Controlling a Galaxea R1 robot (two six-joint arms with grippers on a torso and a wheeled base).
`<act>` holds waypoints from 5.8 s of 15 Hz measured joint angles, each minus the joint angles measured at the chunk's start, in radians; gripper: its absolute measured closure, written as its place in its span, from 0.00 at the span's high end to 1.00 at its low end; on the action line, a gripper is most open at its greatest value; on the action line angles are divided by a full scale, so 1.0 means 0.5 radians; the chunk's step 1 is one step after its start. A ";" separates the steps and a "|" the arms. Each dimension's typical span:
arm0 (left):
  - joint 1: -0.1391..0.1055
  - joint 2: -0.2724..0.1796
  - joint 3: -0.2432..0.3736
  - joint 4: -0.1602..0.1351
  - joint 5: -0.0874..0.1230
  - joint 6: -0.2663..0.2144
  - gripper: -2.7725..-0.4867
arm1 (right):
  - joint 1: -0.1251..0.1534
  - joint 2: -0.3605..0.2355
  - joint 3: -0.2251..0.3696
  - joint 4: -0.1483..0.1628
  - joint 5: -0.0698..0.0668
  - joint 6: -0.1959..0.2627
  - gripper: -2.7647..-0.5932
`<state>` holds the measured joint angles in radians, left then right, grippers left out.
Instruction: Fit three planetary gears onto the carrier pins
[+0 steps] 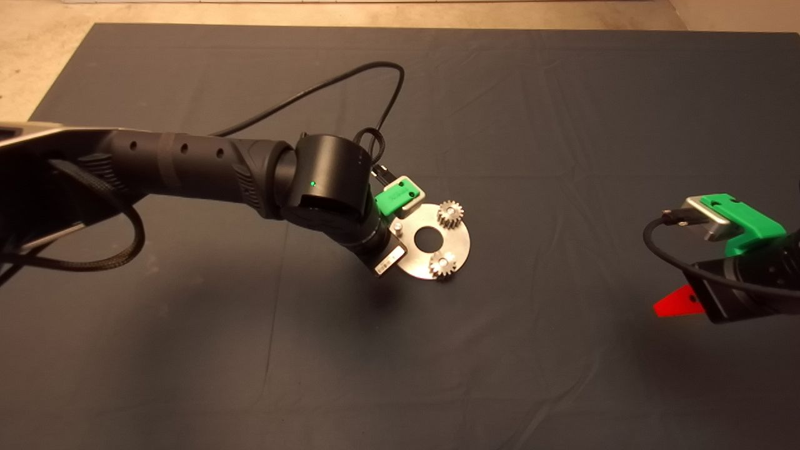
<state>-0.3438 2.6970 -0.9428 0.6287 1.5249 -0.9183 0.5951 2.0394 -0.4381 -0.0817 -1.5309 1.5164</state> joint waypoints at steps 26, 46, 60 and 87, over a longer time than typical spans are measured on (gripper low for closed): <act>-0.062 0.170 -0.386 -0.120 -0.142 0.083 0.14 | -0.010 0.029 0.002 0.000 0.000 0.000 0.34; -0.060 0.189 -0.468 -0.152 -0.286 0.083 0.14 | -0.010 0.029 0.002 0.000 0.000 0.000 0.34; -0.050 0.135 -0.494 -0.159 -0.327 0.090 0.13 | -0.010 0.034 0.002 0.000 0.000 0.000 0.34; 0.002 0.185 -0.572 -0.210 -0.333 0.183 0.13 | -0.010 0.034 0.001 0.000 -0.001 0.000 0.34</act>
<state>-0.3430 2.7894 -1.2287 0.5238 1.3585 -0.8270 0.5902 2.0562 -0.4377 -0.0817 -1.5313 1.5162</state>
